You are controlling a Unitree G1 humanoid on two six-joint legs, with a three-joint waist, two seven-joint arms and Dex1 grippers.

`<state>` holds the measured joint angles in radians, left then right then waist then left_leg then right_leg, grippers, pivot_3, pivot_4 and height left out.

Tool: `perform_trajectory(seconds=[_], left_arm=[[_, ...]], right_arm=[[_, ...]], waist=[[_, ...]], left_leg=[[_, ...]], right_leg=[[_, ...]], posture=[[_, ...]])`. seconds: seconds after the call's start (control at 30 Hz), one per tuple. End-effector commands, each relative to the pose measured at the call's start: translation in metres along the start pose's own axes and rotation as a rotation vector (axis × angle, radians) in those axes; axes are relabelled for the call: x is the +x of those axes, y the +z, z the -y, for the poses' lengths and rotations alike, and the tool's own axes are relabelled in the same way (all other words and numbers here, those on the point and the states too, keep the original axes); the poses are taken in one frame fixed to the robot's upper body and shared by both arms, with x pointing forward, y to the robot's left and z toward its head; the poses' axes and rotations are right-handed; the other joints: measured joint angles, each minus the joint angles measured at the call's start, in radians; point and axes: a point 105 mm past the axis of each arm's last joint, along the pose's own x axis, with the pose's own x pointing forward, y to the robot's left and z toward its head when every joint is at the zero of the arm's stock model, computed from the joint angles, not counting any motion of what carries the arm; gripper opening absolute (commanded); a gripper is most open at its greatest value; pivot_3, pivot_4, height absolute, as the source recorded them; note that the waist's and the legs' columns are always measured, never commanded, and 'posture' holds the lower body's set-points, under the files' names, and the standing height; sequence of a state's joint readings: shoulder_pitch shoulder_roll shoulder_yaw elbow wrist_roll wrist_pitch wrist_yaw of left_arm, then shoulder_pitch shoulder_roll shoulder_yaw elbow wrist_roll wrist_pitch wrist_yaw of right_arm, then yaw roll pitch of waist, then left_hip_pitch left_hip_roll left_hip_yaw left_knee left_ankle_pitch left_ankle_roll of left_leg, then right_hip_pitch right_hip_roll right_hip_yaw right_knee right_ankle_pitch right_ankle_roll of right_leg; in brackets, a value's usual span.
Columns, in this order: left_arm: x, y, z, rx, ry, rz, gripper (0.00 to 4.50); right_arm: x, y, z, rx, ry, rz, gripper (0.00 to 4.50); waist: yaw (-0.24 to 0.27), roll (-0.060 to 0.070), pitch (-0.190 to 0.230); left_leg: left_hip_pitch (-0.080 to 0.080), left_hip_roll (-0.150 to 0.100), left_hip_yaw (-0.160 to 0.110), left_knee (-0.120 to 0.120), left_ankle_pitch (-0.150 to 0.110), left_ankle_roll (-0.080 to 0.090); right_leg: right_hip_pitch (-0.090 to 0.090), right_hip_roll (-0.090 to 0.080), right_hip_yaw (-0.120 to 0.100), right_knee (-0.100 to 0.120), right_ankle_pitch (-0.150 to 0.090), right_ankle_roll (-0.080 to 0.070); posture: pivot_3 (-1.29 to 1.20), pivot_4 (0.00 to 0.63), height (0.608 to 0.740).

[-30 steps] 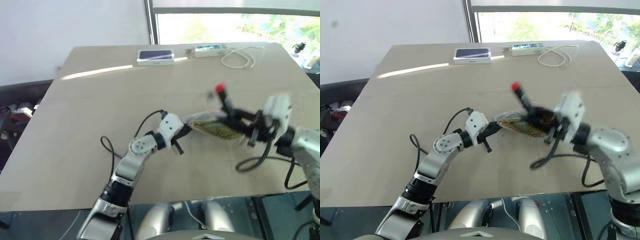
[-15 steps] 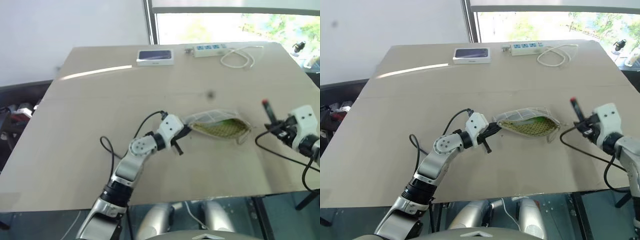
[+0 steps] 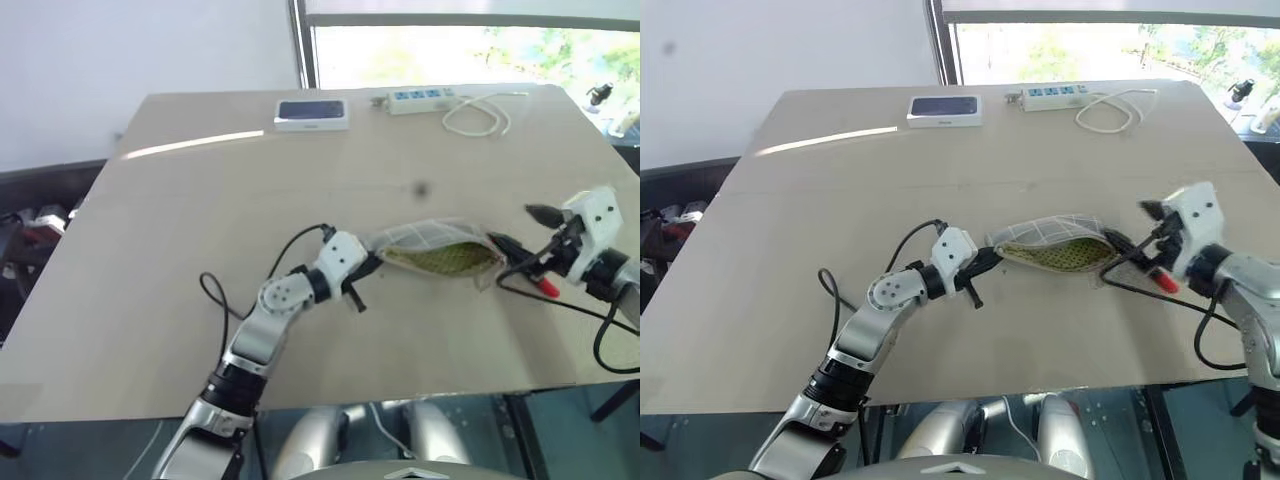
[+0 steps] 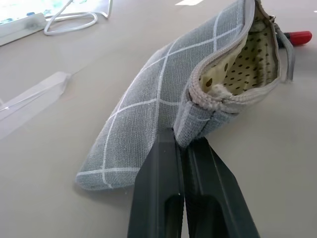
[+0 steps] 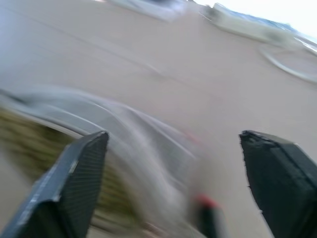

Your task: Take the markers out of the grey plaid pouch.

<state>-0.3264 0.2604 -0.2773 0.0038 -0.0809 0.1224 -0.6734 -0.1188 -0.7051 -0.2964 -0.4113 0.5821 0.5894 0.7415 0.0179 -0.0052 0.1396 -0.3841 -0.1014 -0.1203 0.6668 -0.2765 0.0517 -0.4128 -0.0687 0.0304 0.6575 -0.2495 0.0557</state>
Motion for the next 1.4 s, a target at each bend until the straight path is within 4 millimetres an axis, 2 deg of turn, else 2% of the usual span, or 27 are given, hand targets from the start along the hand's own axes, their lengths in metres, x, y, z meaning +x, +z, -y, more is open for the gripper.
perform_trajectory(seconds=[0.03, 0.1, 0.2, 0.23, 0.37, 0.5, 0.6, 0.63, 0.8, 0.83, 1.0, 1.2, 1.4], left_arm=[[-0.001, 0.009, 0.001, 0.025, 0.0, 0.033, 0.0], [0.0, 0.009, 0.003, 0.024, -0.005, 0.031, 0.0], [0.0, 0.009, 0.003, 0.027, -0.008, 0.032, 0.0], [0.001, 0.01, 0.003, 0.03, -0.008, 0.033, 0.0], [0.001, 0.011, 0.003, 0.038, -0.013, 0.041, 0.0], [0.002, 0.014, 0.005, 0.046, -0.028, 0.055, 0.0], [0.003, 0.016, 0.005, 0.048, -0.043, 0.065, 0.0], [0.002, 0.016, 0.005, 0.046, -0.047, 0.066, 0.0], [0.001, 0.016, 0.005, 0.046, -0.069, 0.068, 0.0], [0.001, 0.017, 0.005, 0.05, -0.073, 0.068, 0.0], [0.001, 0.017, 0.004, 0.064, -0.094, 0.068, 0.0], [0.001, 0.019, 0.004, 0.073, -0.123, 0.073, 0.0], [0.003, 0.021, 0.005, 0.072, -0.146, 0.083, 0.0]], right_arm=[[-0.001, 0.005, -0.041, 0.055, 0.203, 0.042, 2.63], [0.005, -0.004, -0.052, 0.061, 0.241, 0.018, 1.7], [0.015, -0.014, -0.052, 0.07, 0.232, -0.011, 0.28], [0.018, -0.018, -0.05, 0.066, 0.219, -0.028, 0.08], [0.03, -0.035, -0.034, 0.051, 0.132, -0.075, 0.08], [0.042, -0.042, -0.022, 0.022, 0.088, -0.09, 0.08], [0.056, -0.042, -0.01, -0.029, 0.041, -0.105, 0.94], [0.063, -0.043, -0.008, -0.061, 0.037, -0.12, 1.35], [0.082, -0.05, -0.006, -0.211, 0.103, -0.195, 3.72], [0.084, -0.053, -0.008, -0.231, 0.13, -0.212, 4.31], [0.097, -0.057, -0.009, -0.32, 0.189, -0.236, 4.42], [0.112, -0.063, -0.01, -0.334, 0.26, -0.254, 4.42], [0.133, -0.046, -0.015, -0.197, 0.328, -0.146, 4.42]], waist=[[0.002, 0.0, 0.0], [0.0, 0.0, 0.0], [-0.004, 0.0, 0.0], [-0.004, 0.0, 0.0], [-0.003, 0.0, 0.0], [-0.003, 0.0, 0.0], [-0.005, 0.0, 0.0], [-0.006, 0.0, 0.0], [-0.005, 0.0, 0.0], [-0.004, 0.0, 0.0], [-0.006, 0.0, 0.0], [-0.009, 0.0, 0.0], [-0.014, 0.0, 0.0]], left_leg=[[0.0, 0.0, -0.001, 0.0, 0.0, 0.0], [0.0, -0.001, 0.0, 0.001, 0.0, 0.001], [0.001, -0.001, 0.0, 0.001, 0.0, 0.0], [0.001, 0.0, 0.0, 0.001, 0.0, 0.0], [0.001, -0.001, 0.0, 0.001, 0.0, 0.0], [0.001, -0.001, 0.0, 0.001, 0.0, 0.0], [0.001, -0.001, 0.001, 0.001, 0.0, 0.0], [0.001, -0.001, 0.001, 0.001, 0.0, 0.0], [0.001, 0.0, 0.001, 0.001, 0.0, 0.0], [0.0, -0.001, 0.001, 0.0, 0.0, 0.0], [0.0, -0.001, 0.001, 0.0, 0.0, 0.0], [0.001, 0.0, 0.001, 0.0, 0.0, 0.0], [0.001, 0.0, 0.001, 0.0, 0.0, 0.0]], right_leg=[[0.0, 0.0, -0.001, -0.001, 0.0, 0.0], [0.001, -0.001, 0.0, -0.001, 0.0, 0.0], [0.001, 0.0, 0.0, 0.0, 0.0, 0.0], [0.001, 0.0, 0.0, 0.001, 0.0, 0.0], [0.0, 0.0, 0.0, 0.002, 0.0, 0.0], [0.0, 0.0, 0.0, 0.001, 0.0, 0.0], [0.0, 0.0, 0.0, 0.001, 0.0, 0.0], [0.0, 0.0, 0.0, 0.001, 0.0, 0.0], [-0.001, 0.0, 0.0, 0.001, 0.0, 0.0], [-0.001, 0.0, 0.0, 0.001, 0.0, 0.0], [-0.001, 0.0, -0.002, 0.0, 0.0, 0.0], [-0.001, 0.0, -0.002, 0.001, 0.0, 0.0], [-0.001, 0.0, -0.002, 0.001, 0.0, 0.0]], posture=[[0.0, 0.15, 0.74], [0.0, 0.15, 0.74], [0.0, 0.15, 0.74], [0.0, 0.15, 0.74], [0.0, 0.15, 0.74], [0.0, 0.15, 0.74], [0.0, 0.15, 0.74], [0.0, 0.15, 0.74], [0.0, 0.15, 0.74], [0.0, 0.15, 0.74], [0.0, 0.15, 0.74], [0.0, 0.15, 0.74], [0.0, 0.15, 0.74]])
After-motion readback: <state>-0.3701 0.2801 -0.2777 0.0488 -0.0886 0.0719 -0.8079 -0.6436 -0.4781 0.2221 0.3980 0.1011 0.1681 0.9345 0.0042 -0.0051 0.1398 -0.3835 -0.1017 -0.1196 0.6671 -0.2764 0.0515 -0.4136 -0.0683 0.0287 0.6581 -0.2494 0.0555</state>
